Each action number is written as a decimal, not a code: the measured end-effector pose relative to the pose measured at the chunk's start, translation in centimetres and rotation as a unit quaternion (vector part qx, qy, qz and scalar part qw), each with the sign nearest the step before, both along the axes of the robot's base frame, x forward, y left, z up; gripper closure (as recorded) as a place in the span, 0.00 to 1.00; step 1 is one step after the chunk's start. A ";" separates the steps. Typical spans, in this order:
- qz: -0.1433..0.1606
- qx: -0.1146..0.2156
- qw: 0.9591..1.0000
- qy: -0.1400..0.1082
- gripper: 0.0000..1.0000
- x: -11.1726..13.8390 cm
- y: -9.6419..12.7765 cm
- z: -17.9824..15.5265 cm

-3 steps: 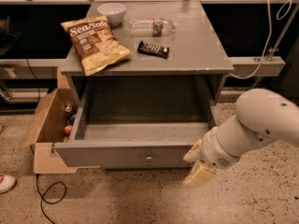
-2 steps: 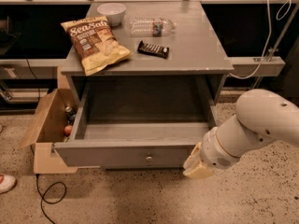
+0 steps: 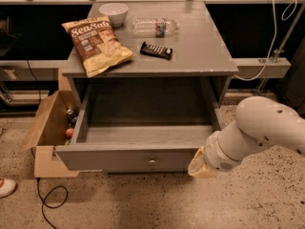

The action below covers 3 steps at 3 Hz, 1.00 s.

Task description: Close top drawer

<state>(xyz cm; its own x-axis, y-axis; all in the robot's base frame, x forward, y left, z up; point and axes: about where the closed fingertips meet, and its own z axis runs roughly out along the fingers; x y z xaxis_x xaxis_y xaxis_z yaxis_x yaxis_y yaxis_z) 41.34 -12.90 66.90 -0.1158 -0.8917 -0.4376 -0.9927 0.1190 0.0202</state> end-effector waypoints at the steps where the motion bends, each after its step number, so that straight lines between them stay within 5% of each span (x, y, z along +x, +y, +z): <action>1: 0.041 -0.028 0.998 -0.046 1.00 2.2 -0.9 -2.7; 2: 0.057 -0.045 0.993 -0.094 1.00 4.7 -1.7 -4.0; 3: 0.058 -0.049 0.990 -0.117 1.00 6.0 -1.8 -4.2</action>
Offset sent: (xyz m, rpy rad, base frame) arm 0.0801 -0.0282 -0.0534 -0.1305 -0.3141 0.1484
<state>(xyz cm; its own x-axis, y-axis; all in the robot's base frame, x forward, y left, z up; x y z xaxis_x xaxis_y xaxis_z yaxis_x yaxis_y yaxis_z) 47.34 -14.67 62.67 0.0851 -0.9322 -0.3519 -0.9758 -0.0066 -0.2184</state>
